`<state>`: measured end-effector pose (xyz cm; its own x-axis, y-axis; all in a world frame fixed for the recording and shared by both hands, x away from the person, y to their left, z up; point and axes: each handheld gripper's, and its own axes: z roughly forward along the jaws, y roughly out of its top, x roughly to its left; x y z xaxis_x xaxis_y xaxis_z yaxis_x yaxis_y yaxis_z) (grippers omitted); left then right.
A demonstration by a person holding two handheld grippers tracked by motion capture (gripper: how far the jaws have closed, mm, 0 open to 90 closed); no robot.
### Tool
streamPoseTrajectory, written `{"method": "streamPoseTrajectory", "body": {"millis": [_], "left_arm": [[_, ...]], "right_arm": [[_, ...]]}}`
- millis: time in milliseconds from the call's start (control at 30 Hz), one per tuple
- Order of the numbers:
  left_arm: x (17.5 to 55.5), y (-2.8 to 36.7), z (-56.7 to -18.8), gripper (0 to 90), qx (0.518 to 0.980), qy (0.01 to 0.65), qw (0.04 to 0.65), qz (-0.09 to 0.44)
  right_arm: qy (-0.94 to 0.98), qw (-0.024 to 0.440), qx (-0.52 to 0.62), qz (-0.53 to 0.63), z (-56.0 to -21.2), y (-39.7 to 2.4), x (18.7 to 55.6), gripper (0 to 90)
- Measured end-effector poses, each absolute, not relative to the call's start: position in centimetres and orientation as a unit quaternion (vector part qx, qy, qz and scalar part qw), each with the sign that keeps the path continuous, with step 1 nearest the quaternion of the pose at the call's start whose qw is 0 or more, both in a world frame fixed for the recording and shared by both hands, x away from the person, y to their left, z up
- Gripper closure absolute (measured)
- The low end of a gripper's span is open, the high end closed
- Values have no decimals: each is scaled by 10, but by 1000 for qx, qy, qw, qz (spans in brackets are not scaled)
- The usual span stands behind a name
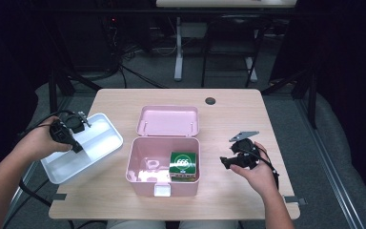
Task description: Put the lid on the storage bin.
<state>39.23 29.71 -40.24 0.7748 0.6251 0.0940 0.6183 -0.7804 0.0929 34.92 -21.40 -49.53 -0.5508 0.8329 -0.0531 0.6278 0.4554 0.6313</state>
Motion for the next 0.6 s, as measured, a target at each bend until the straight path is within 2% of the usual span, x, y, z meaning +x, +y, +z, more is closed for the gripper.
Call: {"method": "streamPoseTrajectory", "body": {"millis": [300,600], "left_arm": [[391,277,-384,892,954,285,27,87],[388,249,-374,892,969,228,35,85]], "right_arm": [[833,182,439,285,-495,-215,349,273],[832,181,439,287,-495,-215,350,273]]}}
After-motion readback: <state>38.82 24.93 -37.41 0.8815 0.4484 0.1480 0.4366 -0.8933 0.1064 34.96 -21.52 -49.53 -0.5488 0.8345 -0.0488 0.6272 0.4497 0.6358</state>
